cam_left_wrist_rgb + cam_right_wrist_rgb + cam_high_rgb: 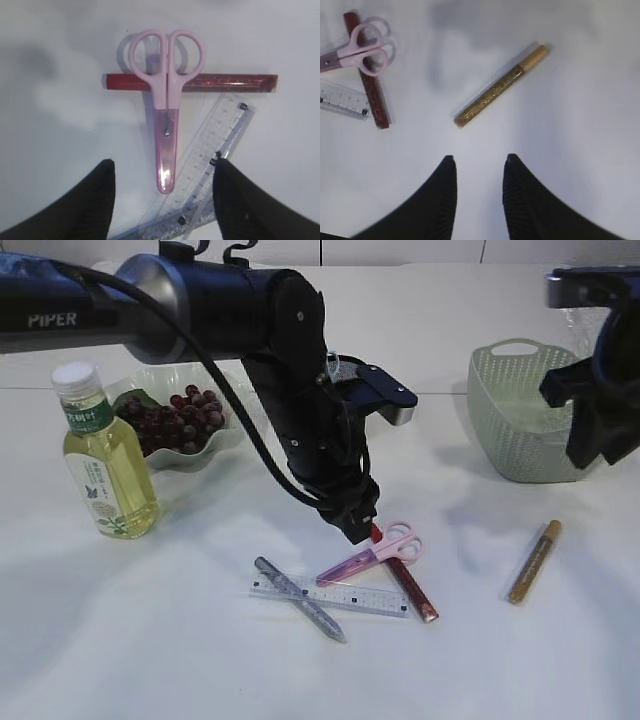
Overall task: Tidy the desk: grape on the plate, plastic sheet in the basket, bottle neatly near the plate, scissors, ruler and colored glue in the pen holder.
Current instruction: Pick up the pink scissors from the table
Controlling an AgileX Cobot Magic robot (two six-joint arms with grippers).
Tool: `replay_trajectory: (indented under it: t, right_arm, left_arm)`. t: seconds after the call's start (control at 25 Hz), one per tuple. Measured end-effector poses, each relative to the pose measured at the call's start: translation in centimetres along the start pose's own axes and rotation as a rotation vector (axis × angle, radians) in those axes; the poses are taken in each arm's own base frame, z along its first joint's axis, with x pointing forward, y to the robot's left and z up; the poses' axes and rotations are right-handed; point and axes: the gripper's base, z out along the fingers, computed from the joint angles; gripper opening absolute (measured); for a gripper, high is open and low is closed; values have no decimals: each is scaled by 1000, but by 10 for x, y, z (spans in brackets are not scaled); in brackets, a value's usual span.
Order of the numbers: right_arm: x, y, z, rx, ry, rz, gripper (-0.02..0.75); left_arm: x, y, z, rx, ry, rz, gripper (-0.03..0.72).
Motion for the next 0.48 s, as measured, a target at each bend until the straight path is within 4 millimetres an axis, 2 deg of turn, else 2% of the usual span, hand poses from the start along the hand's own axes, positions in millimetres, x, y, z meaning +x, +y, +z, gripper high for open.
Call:
replay_trajectory:
  t: [0.12,0.48]
  right_arm:
    - [0,-14,-1,-14,-2,45,241]
    - [0,-14,-1,-32,-6,51,239]
  left_arm:
    - [-3,0,5,11,3,-2,447]
    - [-2,-6,28,45,45,2,447]
